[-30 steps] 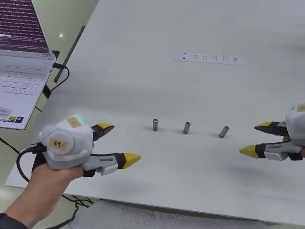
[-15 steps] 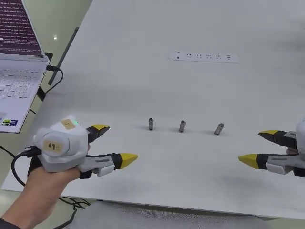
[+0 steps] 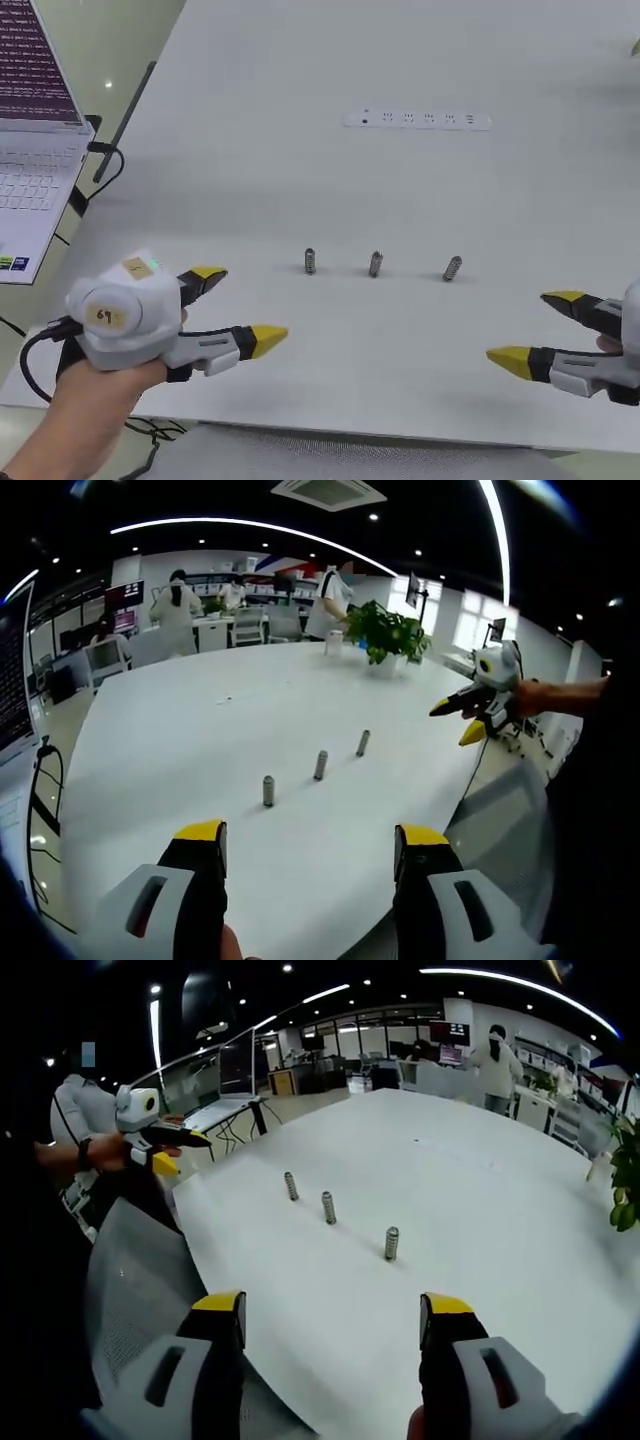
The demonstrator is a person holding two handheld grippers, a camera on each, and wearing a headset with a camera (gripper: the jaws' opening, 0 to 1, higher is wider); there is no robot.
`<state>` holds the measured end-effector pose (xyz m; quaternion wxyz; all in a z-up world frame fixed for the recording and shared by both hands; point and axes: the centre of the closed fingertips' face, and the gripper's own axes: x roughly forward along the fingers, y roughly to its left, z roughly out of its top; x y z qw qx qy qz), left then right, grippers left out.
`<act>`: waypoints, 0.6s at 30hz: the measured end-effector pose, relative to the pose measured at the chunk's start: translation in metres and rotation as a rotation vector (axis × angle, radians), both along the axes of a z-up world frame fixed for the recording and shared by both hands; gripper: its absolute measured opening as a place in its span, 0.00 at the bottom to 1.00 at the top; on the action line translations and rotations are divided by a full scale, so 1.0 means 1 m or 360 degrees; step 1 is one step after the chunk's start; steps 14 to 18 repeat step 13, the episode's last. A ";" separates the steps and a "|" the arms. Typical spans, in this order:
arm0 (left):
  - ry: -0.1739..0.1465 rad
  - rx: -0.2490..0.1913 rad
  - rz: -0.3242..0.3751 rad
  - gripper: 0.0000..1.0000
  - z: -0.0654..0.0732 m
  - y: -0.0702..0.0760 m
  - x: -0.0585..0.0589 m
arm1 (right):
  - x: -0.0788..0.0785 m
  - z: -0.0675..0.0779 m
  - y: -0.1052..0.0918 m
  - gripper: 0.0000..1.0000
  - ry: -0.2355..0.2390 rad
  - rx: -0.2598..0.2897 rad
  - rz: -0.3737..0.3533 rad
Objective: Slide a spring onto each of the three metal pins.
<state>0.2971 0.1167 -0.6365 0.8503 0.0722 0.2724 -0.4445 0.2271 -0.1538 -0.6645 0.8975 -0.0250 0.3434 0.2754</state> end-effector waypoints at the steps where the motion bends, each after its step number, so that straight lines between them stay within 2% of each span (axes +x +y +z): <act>1: 0.0000 -0.0001 0.0001 0.64 0.000 0.000 0.000 | 0.000 0.000 0.000 0.70 -0.0004 0.0004 -0.0002; 8: 0.0003 -0.0010 0.0010 0.64 -0.001 0.000 0.000 | 0.000 0.001 0.003 0.72 -0.0020 0.0020 -0.0031; 13: 0.0004 -0.0011 0.0014 0.64 -0.003 0.001 0.000 | -0.004 -0.007 0.005 0.73 -0.0002 0.0014 -0.0021; 18: 0.0004 -0.0011 0.0014 0.64 -0.003 0.001 0.000 | -0.004 -0.007 0.005 0.73 -0.0002 0.0014 -0.0021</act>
